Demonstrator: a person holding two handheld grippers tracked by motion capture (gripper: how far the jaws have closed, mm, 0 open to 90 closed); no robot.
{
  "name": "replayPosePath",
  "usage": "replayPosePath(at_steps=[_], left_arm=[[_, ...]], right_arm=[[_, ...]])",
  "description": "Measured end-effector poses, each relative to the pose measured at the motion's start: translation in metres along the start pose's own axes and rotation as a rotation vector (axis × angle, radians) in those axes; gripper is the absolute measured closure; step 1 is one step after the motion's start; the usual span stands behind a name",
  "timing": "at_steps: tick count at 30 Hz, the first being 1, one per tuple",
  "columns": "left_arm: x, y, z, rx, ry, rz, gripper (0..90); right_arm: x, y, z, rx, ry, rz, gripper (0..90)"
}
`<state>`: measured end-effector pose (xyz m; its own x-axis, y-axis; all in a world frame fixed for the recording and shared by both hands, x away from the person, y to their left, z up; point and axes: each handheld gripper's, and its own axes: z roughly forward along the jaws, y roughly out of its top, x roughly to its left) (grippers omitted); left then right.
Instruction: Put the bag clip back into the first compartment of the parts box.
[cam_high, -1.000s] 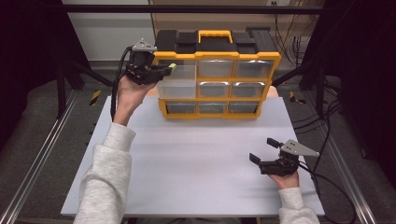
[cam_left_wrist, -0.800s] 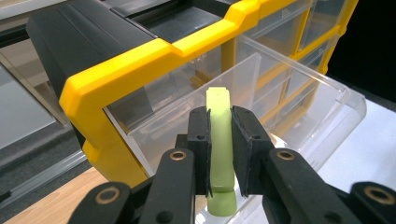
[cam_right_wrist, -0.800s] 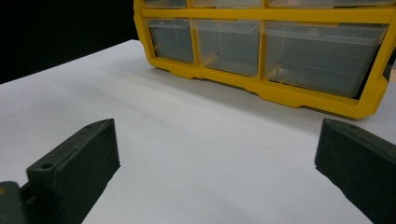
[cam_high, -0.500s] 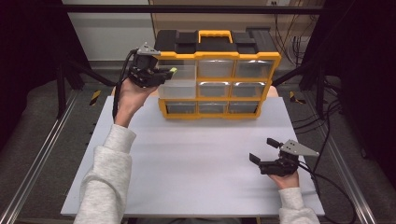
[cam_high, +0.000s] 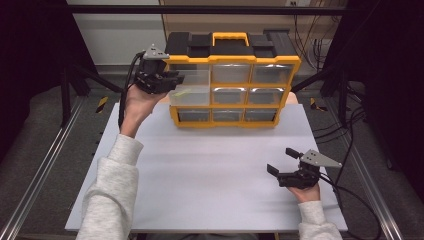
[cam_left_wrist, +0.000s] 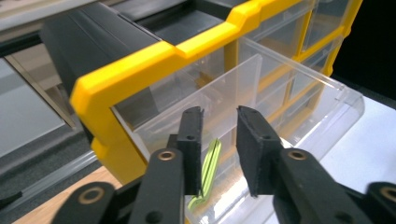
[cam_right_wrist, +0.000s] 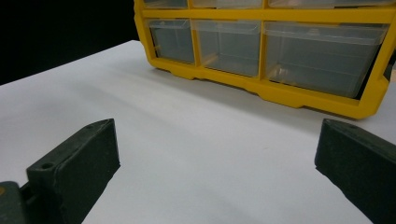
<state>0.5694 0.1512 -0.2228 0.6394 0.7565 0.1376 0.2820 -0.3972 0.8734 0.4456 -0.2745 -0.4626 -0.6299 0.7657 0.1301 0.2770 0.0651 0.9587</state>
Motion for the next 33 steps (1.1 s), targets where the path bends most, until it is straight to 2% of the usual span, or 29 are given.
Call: replayPosePath(at_steps=[3, 8, 13, 15, 19, 23, 25, 28, 33], left_arm=[[0.000, -0.001, -0.007, -0.029, -0.001, -0.006, 63.5], [0.002, -0.005, -0.020, -0.084, -0.043, -0.053, 51.8], [-0.001, -0.012, -0.031, -0.131, -0.067, -0.056, 38.1], [-0.004, -0.016, -0.036, -0.140, -0.071, -0.046, 34.6], [-0.009, -0.026, -0.043, -0.170, -0.086, -0.034, 27.9], [-0.012, -0.037, -0.050, -0.180, -0.094, -0.025, 19.4], [-0.014, -0.044, -0.054, -0.185, -0.082, -0.032, 12.8], [-0.014, -0.055, -0.059, -0.203, -0.091, -0.053, 8.3], [-0.014, -0.074, -0.065, -0.208, -0.076, -0.061, 4.1]], right_arm=[[0.000, 0.000, 0.000, -0.001, 0.001, 0.002, 0.5], [0.000, 0.000, 0.001, 0.002, 0.002, 0.002, 0.4], [0.000, 0.000, 0.000, 0.002, 0.001, 0.002, 0.5], [0.000, 0.000, 0.001, 0.003, 0.000, 0.004, 0.5], [0.000, 0.000, 0.001, 0.005, -0.001, 0.008, 0.4], [0.000, 0.000, 0.001, 0.004, -0.001, 0.007, 0.4], [0.000, 0.000, 0.001, 0.005, -0.002, 0.008, 0.4], [0.000, 0.000, 0.001, 0.005, -0.002, 0.008, 0.4], [0.000, 0.000, 0.001, 0.005, -0.004, 0.007, 0.4]])
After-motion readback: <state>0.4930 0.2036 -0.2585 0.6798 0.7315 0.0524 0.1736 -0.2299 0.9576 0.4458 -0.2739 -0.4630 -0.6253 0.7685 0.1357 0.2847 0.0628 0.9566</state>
